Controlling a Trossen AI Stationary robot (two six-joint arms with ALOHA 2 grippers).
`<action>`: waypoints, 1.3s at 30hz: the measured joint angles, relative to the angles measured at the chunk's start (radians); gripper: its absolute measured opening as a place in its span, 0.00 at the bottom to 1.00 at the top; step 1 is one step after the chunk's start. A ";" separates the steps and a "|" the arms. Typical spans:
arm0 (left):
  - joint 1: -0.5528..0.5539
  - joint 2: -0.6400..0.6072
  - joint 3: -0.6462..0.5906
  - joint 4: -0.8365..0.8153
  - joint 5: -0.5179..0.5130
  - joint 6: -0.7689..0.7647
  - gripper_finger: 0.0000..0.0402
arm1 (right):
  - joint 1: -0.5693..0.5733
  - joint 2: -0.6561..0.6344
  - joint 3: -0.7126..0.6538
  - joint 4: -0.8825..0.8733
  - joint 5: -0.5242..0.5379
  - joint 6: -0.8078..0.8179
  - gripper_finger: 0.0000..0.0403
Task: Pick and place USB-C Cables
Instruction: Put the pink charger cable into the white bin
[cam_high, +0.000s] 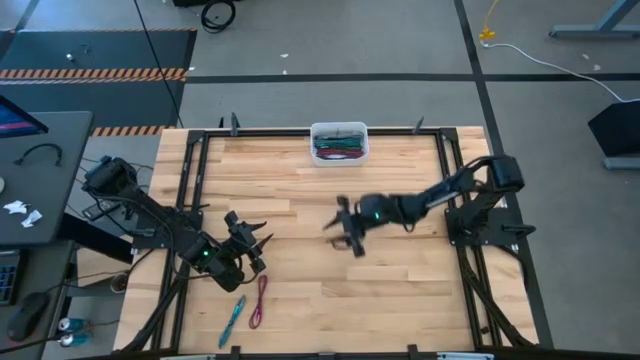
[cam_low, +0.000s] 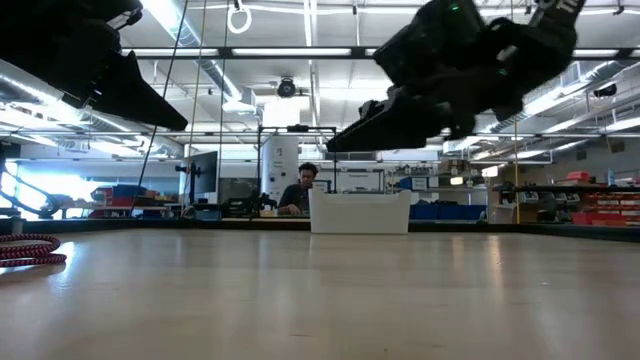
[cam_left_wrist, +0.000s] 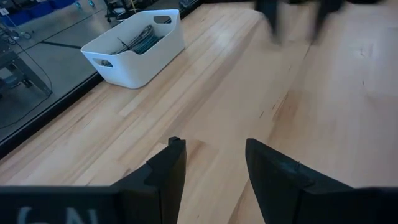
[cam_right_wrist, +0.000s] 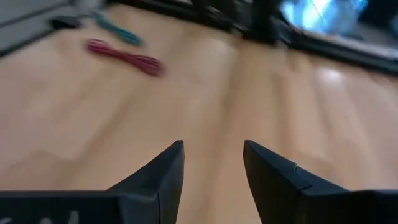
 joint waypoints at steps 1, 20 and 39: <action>0.000 0.000 0.000 0.002 -0.001 0.000 0.43 | 0.030 0.021 -0.012 0.059 0.001 -0.002 0.43; -0.002 -0.048 0.106 -0.209 0.064 -0.106 0.43 | 0.119 0.648 0.683 -0.039 -0.281 0.087 0.60; -0.058 -0.055 0.181 -0.601 0.079 -0.482 0.43 | 0.115 0.922 1.105 -0.170 -0.208 0.166 0.75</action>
